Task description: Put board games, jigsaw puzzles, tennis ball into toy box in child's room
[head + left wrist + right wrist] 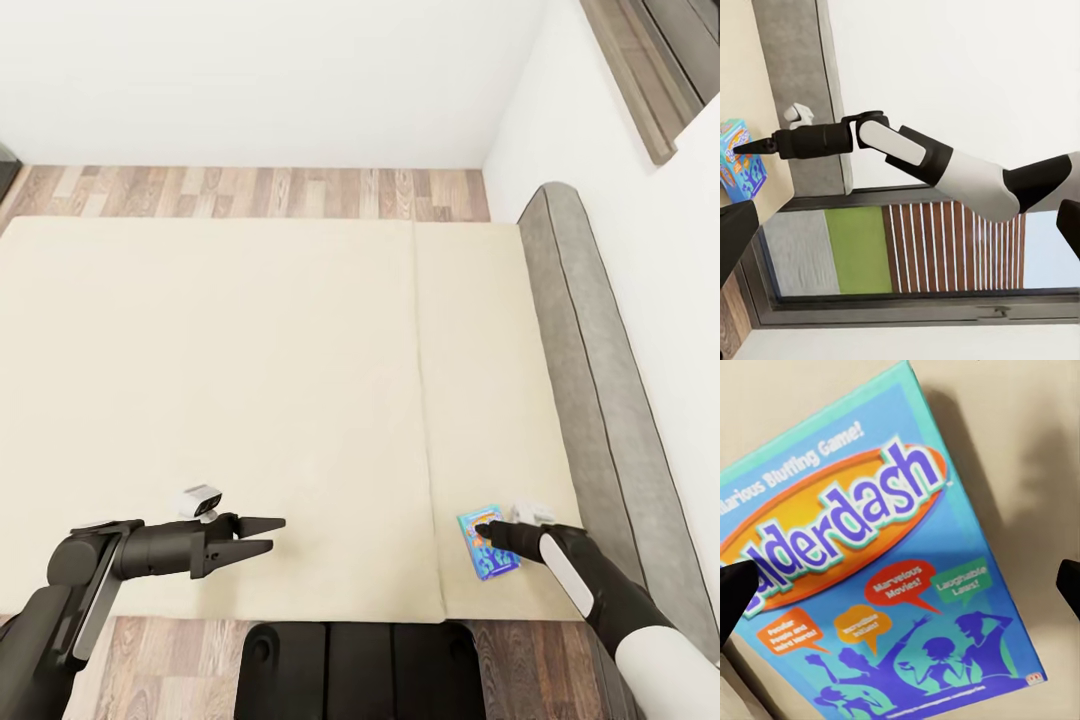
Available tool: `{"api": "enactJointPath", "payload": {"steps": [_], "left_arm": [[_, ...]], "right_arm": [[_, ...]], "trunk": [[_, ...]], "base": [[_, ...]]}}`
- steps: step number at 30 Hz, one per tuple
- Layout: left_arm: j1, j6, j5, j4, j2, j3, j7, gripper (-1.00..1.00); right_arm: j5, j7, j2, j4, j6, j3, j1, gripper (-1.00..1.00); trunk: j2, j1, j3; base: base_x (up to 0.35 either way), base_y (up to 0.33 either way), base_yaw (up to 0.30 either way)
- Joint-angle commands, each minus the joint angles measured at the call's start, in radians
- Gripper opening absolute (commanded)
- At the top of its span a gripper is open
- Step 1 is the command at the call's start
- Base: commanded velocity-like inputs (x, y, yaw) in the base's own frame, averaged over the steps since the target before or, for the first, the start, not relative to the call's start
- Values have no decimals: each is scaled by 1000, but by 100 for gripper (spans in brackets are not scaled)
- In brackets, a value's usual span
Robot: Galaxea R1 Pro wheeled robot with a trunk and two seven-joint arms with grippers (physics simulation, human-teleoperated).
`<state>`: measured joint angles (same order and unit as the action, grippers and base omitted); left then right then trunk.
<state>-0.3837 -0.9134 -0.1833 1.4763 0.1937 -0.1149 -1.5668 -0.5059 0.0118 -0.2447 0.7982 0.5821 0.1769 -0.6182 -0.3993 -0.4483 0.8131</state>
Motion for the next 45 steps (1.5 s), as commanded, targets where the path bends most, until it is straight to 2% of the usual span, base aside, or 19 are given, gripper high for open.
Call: {"api": "enactJointPath", "payload": {"steps": [1, 24, 45], "left_arm": [[-1, -10, 1, -1, 0, 1, -4, 100], [-1, -7, 1, -1, -2, 3, -4, 100], [-1, -7, 1, -1, -2, 2, -4, 100]], "right_arm": [[26, 5, 16, -46, -45, -2, 1, 100], [26, 5, 17, -42, -44, 2, -6, 100], [26, 5, 19, -42, -44, 7, -6, 100]], "trunk": [[-1, -2, 1], [-1, -2, 2], [-1, -2, -12]], "base": [[0, 0, 0], [0, 0, 0], [0, 0, 0]]}}
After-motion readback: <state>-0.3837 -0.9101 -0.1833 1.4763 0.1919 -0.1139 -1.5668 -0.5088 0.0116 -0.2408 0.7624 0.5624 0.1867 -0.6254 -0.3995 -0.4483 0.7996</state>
